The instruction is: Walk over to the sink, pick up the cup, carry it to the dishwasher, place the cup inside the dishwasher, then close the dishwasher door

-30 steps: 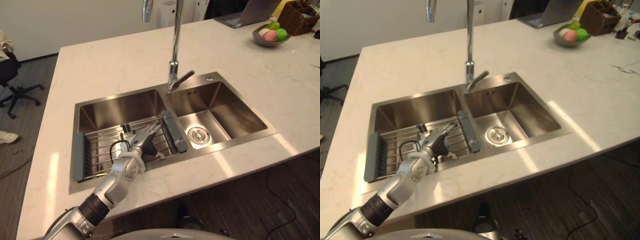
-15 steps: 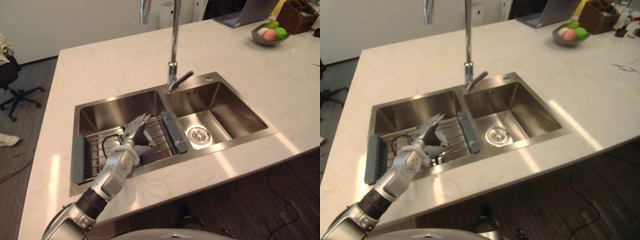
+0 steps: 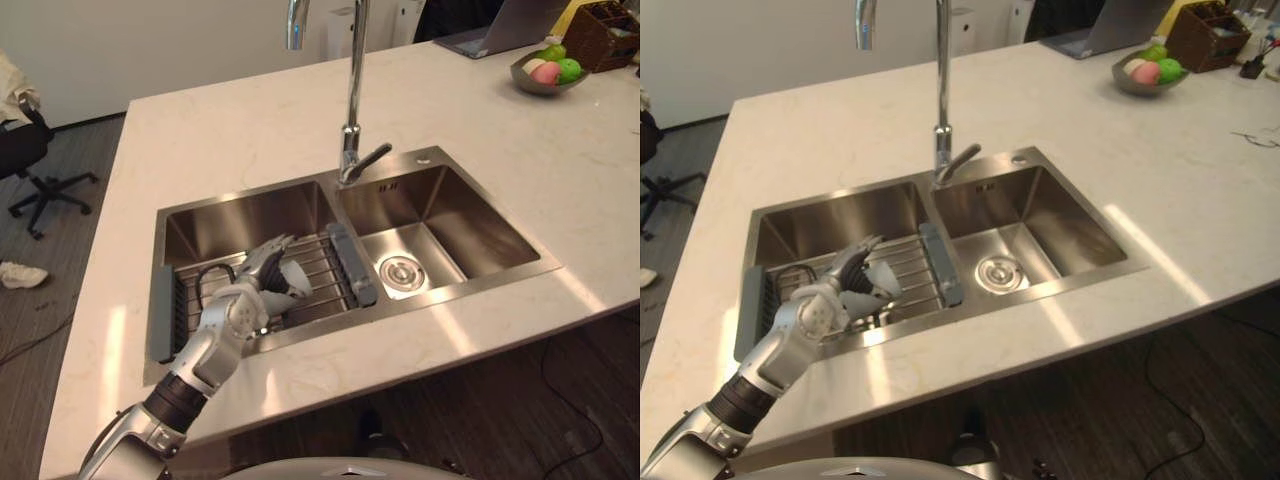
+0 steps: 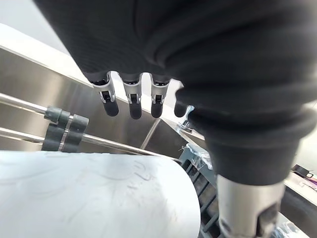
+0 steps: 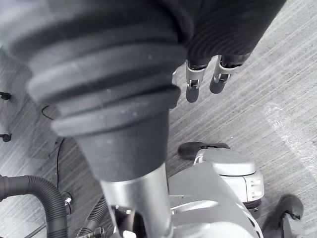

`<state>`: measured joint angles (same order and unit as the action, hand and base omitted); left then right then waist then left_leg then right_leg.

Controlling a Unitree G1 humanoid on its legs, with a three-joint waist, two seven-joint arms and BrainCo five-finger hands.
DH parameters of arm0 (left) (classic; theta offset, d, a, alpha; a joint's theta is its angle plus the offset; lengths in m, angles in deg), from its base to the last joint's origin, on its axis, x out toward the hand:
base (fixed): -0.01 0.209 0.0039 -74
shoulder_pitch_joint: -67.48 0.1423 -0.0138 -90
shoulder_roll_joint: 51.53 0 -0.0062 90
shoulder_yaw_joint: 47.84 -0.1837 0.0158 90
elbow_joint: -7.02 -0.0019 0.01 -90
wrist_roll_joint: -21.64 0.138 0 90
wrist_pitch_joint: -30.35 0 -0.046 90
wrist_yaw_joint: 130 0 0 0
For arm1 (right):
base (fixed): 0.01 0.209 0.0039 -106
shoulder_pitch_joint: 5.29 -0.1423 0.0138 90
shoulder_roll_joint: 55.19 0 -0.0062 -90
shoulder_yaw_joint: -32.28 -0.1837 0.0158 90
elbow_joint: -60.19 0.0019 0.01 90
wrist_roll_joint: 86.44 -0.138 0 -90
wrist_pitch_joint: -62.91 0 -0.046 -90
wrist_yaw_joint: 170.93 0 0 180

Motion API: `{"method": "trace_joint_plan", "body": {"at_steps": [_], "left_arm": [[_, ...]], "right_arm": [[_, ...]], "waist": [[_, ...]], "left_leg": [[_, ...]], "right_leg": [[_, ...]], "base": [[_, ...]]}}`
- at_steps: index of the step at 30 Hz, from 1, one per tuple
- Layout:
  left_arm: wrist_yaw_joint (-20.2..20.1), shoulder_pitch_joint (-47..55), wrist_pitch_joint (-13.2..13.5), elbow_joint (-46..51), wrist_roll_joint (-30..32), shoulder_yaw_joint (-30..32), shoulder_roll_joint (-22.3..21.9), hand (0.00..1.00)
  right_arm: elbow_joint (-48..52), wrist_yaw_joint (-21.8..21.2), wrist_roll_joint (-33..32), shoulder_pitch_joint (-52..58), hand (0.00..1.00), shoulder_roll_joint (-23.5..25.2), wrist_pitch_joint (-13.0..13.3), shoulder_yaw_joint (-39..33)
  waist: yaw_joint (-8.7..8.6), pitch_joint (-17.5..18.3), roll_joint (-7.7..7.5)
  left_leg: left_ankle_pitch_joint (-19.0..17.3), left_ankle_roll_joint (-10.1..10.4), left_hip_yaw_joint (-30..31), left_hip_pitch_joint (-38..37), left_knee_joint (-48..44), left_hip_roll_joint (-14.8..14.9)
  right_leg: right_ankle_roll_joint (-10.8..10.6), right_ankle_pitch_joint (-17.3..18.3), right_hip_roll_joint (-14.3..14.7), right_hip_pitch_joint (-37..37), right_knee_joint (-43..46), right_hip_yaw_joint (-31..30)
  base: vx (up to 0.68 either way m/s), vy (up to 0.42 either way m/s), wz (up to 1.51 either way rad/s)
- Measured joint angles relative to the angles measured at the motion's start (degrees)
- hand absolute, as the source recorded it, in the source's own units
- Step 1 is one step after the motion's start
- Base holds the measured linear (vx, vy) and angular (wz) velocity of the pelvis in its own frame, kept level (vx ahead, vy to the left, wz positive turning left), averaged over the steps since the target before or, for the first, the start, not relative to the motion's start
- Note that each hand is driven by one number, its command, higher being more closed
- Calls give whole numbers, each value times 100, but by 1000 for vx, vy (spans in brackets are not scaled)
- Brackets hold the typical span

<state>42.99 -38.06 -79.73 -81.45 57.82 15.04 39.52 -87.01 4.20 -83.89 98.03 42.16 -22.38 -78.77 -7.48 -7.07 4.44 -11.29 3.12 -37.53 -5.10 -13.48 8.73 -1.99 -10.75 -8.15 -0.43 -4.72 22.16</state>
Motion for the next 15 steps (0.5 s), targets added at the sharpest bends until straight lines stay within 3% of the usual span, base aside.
{"method": "trace_joint_plan", "body": {"at_steps": [15], "left_arm": [[-138,254,98,242,-2,15,119,0]], "right_arm": [[-4,-10,0,9,0,-35,0,6]], "waist": [[94,-3,12]], "left_leg": [[65,-5,99,16,72,-27]], "right_leg": [[6,11,-13,-3,-1,67]], "base": [[-34,33,4]]}}
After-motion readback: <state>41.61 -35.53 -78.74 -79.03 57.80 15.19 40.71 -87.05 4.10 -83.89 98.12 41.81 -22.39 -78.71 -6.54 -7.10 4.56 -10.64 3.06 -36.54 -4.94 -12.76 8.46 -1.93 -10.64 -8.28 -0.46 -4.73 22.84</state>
